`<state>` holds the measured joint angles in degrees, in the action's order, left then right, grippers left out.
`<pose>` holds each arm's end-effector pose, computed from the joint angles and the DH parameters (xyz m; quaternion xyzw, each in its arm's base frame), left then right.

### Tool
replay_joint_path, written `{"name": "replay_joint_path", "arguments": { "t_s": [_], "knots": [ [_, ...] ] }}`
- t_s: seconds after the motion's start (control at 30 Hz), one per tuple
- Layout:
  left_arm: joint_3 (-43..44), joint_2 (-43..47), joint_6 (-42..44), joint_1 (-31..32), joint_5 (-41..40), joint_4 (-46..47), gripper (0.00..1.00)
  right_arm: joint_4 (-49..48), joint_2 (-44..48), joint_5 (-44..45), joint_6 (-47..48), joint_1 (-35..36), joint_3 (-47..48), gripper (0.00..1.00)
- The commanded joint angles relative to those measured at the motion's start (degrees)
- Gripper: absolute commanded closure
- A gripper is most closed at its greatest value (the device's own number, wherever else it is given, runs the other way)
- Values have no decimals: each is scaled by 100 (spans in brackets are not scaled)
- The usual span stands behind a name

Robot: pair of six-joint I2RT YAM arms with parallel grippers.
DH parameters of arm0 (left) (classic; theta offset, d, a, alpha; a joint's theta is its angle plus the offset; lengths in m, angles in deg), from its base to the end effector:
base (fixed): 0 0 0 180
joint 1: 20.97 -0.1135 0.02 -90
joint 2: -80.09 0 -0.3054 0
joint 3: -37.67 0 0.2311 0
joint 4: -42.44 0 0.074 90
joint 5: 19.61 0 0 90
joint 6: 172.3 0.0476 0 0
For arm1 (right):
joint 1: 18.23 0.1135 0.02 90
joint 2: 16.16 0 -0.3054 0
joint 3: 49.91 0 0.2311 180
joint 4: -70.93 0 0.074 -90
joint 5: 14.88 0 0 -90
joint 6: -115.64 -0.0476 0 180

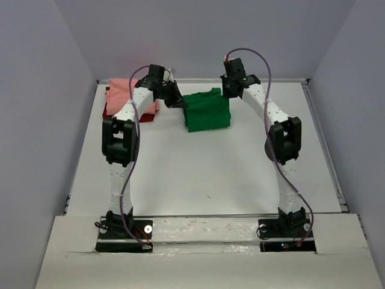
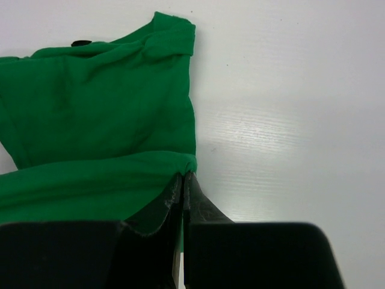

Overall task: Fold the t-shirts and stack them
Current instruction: Fold the long partially folded tshirt into a neat square

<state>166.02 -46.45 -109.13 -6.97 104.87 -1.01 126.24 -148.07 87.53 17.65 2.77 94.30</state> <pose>0.4956 -0.1513 0.2909 0.0233 0.8794 -0.3898 0.2723 0.5058 0.1832 0.3078 -0.0605 0.9107 0.0032 0.4085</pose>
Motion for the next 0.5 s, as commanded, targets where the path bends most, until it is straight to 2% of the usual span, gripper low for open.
{"name": "replay_joint_path", "arguments": {
  "t_s": [0.0, 0.47],
  "knots": [
    [-316, 885, 90, -29, 138, -16, 100, -63, 815, 87, -176, -69, -628, 100],
    [-3400, 2879, 2, 551, 33, 687, 100, 182, 2748, 271, -967, 598, -3140, 100]
  ]
}}
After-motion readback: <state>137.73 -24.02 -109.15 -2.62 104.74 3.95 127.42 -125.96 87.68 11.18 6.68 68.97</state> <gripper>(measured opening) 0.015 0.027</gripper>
